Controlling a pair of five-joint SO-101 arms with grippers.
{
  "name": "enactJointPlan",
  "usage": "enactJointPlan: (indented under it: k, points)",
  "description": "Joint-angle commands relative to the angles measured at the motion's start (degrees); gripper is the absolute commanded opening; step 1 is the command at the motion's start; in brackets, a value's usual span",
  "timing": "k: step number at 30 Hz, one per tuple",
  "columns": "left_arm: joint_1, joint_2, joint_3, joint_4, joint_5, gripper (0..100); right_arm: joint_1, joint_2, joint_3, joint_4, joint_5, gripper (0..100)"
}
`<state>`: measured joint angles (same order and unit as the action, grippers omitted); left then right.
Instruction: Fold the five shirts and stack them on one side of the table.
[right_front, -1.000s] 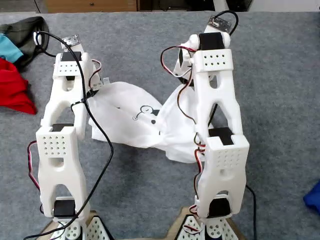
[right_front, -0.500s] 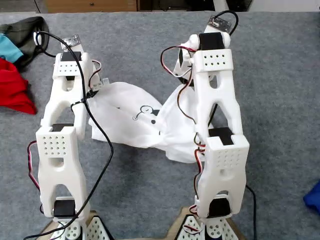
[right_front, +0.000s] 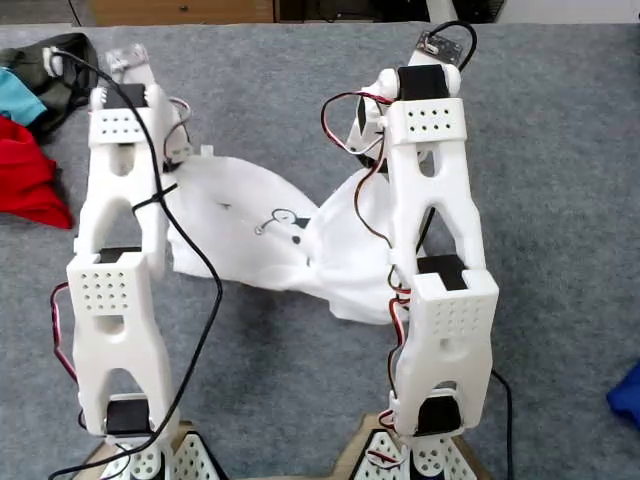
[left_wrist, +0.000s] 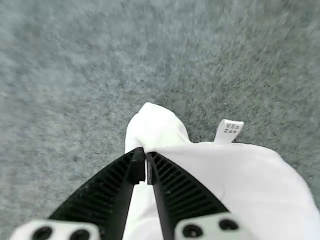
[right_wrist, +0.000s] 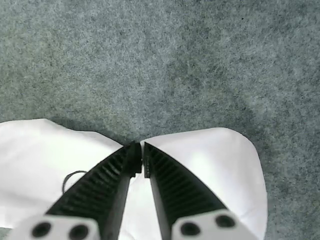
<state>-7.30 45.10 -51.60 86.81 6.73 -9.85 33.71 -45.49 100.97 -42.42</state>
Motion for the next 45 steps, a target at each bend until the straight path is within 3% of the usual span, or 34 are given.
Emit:
enactJointPlan:
  k: [1, 14, 21, 37, 45]
  points:
    - [-1.6, -1.1, -9.8, 4.3, -1.8, 2, 0.7, -4.4, -2.9, 0.8, 0.7, 0.6]
    - [-6.8, -1.5, -29.9, 14.0, -1.2, 2, 1.0, -4.8, -3.9, 0.6, 0.7, 0.6]
    - [-10.4, -3.3, -37.8, 14.0, 5.5, 2, 2.6, -4.4, -18.9, 0.6, 0.9, 0.6]
    - [-6.5, -29.1, -35.4, 14.0, 14.1, 2, 3.6, -4.6, -50.0, -9.7, 14.8, 0.6]
    - [-6.9, -37.1, -21.5, 14.0, 14.5, 2, 6.4, -7.9, -49.7, -12.0, 15.0, 0.6]
